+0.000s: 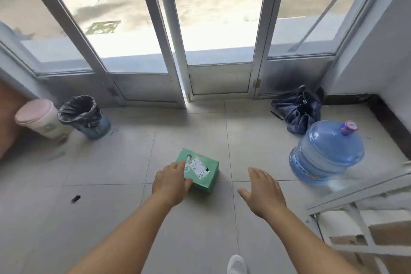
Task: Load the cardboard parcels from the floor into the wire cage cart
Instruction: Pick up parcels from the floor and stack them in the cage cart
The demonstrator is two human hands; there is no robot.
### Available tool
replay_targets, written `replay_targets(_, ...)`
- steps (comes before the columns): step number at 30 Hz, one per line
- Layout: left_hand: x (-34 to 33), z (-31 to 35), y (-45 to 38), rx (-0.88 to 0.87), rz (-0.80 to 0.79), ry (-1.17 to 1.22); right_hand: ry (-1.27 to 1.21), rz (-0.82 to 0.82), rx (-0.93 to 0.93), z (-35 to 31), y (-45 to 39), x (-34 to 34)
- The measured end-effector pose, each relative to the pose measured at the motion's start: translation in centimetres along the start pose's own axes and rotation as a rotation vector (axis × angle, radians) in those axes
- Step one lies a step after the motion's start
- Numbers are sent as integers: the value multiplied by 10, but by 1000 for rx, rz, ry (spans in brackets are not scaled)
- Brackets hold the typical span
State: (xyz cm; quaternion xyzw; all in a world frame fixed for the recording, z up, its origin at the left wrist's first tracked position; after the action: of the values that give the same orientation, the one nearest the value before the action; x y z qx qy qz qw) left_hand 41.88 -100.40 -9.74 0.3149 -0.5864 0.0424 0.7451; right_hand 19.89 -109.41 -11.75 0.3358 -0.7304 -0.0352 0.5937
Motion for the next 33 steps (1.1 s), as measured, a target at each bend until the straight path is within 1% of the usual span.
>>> replay_targets(4,-17,-32,-34,97,-68,-30,11,-57,13,-6,-50,-19)
replay_targets(9,-40,-77,-88,166,-140,-55,-3,-163,-33,-12,-109,-55)
replay_targets(12,-49,-100,-130,159,-158,-46,-4,-200,-78,-18,-144,-75)
replay_targets(17,-71,-137,-204,171,-185,89,-16,-215,-156,-35,-209,-108)
replay_targets(20,-92,-157,-246,143,-209,68,-16,-218,-196,-43,-244,-134)
replay_targets(26,-158,-181,-321,103,-275,27,-23,-244,-267,-41,-306,-206)
replay_targets(33,-266,-204,-399,132,-317,118,-46,-284,-259,-30,-378,-306)
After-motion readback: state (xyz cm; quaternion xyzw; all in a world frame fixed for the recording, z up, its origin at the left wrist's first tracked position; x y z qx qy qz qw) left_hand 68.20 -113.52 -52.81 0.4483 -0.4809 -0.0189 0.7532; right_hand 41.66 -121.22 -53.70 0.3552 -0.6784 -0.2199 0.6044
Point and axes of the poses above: each hand's wrist, its own y-axis away from the middle knuckle, its own x-axis out of the back of the hand, z = x × y, the point moved 5 cm from there along -y, towards the middle knuckle, and after that the axes turned 3 degrees about -z, right-handed, at the moved point
